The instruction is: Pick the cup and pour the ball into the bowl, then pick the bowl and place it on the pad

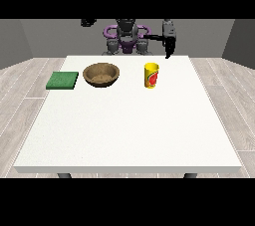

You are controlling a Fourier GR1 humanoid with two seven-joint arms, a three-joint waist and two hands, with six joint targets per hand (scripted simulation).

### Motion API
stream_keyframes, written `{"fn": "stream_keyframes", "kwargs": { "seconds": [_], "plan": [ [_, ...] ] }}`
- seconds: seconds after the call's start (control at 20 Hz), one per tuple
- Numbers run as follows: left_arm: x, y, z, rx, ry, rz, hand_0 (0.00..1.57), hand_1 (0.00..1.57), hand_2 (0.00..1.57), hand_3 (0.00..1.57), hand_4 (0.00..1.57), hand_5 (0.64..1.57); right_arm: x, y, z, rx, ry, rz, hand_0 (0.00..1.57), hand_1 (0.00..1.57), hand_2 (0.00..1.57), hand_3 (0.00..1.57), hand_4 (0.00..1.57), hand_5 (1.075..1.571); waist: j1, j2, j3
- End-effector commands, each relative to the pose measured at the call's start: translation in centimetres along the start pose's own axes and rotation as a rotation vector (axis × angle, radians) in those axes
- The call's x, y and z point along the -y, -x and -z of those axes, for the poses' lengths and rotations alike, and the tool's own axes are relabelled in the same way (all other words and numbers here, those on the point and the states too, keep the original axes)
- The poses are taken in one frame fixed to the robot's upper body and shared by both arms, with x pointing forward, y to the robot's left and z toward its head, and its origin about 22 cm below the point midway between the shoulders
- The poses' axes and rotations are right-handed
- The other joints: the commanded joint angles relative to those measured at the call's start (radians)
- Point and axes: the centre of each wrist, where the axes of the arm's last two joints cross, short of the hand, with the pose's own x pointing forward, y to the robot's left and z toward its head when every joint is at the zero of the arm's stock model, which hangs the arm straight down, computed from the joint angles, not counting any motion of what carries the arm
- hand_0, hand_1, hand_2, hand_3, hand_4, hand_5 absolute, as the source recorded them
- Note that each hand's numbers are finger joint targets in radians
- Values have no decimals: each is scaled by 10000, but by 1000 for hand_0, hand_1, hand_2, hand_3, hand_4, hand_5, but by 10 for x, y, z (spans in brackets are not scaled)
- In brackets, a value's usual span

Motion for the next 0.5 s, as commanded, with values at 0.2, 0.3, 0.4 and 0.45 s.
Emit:
{"fn": "stream_keyframes", "kwargs": {
  "seconds": [0.2, 0.3, 0.4, 0.45],
  "plan": [
    [15, 63, -27, -676, 277, -19, 0, 0, 0, 0, 0, 1403, 31, 13, -6, -334, 334, 15, 0, 0, 0, 0, 0, 1568, 238, -393, 6],
    [4, 71, -17, -920, 89, 68, 0, 0, 0, 0, 0, 1417, 35, -4, -1, -431, 444, -31, 0, 0, 0, 0, 0, 1569, 69, -495, 3],
    [-21, 88, -47, -916, -72, -50, 0, 0, 0, 0, 0, 1437, 37, 4, -20, -128, 351, 8, 0, 0, 0, 0, 0, 1568, -6, -359, 3],
    [-16, 88, -43, -926, -248, -6, 0, 0, 0, 0, 0, 1444, 50, 12, -23, -158, 490, 35, 0, 0, 0, 0, 0, 1568, -31, -353, 5]
  ]
}}
